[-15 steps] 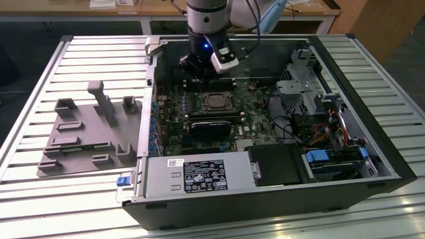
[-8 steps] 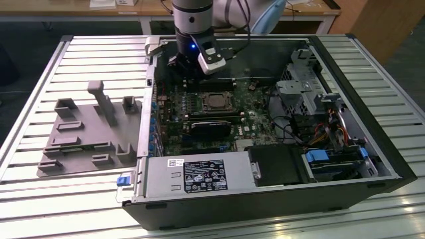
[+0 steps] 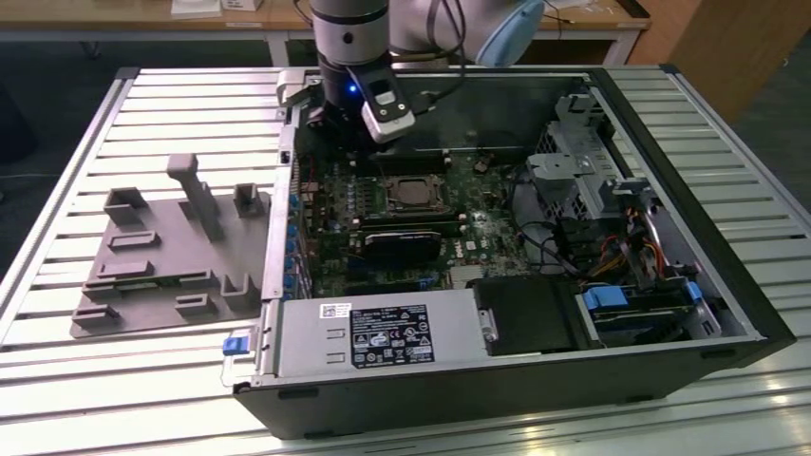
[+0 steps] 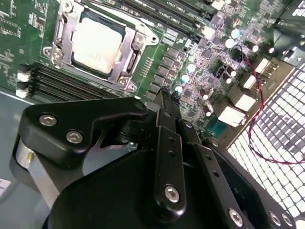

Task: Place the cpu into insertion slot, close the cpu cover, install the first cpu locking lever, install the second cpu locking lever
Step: 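Install the first cpu locking lever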

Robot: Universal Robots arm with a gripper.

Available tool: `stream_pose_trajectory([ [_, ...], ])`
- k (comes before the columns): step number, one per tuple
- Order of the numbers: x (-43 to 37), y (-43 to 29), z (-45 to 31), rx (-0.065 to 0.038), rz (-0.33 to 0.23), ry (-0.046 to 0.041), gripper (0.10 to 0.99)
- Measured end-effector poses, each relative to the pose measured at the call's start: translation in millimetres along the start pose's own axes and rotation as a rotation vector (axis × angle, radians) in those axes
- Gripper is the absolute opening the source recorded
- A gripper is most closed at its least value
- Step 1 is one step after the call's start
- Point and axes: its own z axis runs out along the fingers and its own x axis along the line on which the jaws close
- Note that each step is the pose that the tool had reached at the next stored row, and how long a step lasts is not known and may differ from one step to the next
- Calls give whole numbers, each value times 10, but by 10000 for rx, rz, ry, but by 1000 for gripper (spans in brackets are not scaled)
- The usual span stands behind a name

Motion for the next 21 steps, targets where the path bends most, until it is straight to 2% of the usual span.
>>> stream_pose_trajectory([
  [1, 8, -1, 0, -65, -4, 1, 106],
  [3, 19, -2, -1, -296, -1, 13, 106],
  [13, 53, -6, -2, -1907, 36, 151, 106],
  [15, 54, -6, -2, -2186, 45, 183, 106],
  [16, 54, -6, -2, -2250, 47, 190, 106],
  [21, 8, -1, 0, -2262, 48, 191, 106],
])
